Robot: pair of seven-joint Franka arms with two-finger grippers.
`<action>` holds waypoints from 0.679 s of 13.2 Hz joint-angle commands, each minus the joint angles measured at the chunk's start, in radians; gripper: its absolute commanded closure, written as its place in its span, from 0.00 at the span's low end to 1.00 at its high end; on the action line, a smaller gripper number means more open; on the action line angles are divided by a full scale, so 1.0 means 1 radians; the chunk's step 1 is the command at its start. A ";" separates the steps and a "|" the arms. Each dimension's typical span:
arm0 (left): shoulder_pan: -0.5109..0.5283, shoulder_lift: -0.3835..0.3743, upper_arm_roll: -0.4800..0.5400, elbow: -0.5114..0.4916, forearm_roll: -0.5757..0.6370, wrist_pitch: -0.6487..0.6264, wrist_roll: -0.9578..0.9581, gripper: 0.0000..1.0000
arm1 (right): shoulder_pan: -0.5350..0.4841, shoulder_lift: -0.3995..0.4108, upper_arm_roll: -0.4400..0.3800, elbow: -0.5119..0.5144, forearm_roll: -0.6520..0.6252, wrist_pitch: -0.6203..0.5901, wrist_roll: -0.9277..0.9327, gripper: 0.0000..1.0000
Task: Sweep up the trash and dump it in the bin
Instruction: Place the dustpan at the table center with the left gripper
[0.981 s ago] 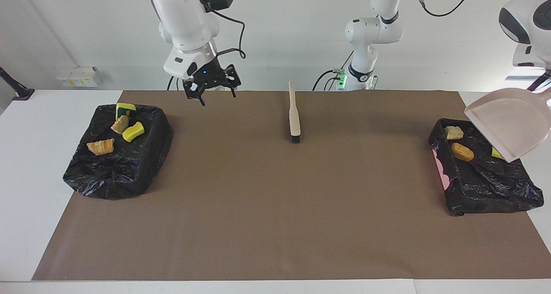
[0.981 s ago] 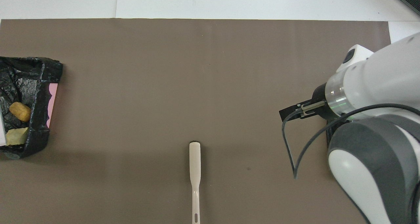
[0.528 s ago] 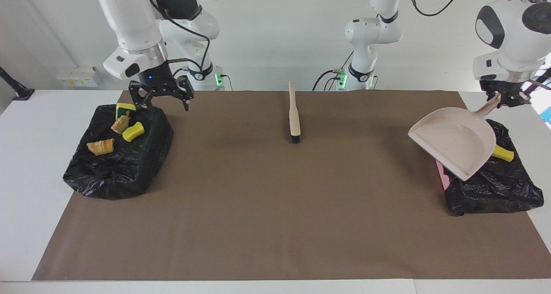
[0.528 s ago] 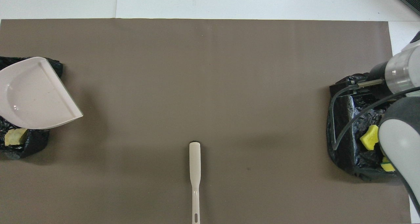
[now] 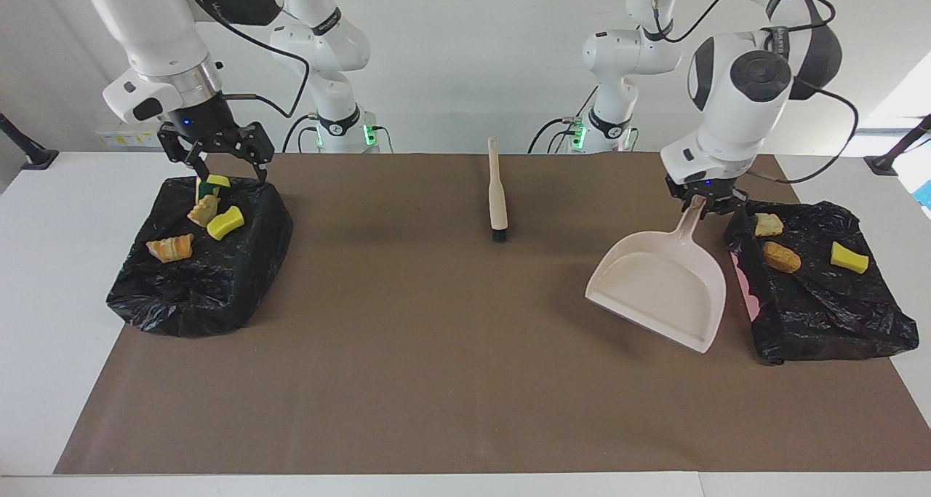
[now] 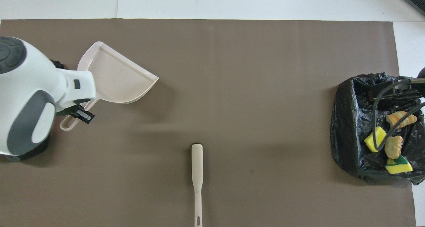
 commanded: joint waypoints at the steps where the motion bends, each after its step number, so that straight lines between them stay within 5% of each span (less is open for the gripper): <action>1: -0.007 0.097 -0.133 0.023 -0.014 0.111 -0.318 1.00 | -0.017 -0.002 -0.002 0.005 0.001 -0.021 -0.016 0.00; 5: -0.057 0.310 -0.249 0.192 -0.017 0.185 -0.729 1.00 | -0.008 -0.001 0.001 0.008 0.001 -0.008 -0.013 0.00; 9: -0.117 0.374 -0.250 0.236 -0.012 0.263 -0.832 1.00 | -0.006 -0.002 0.005 0.005 0.003 -0.021 -0.014 0.00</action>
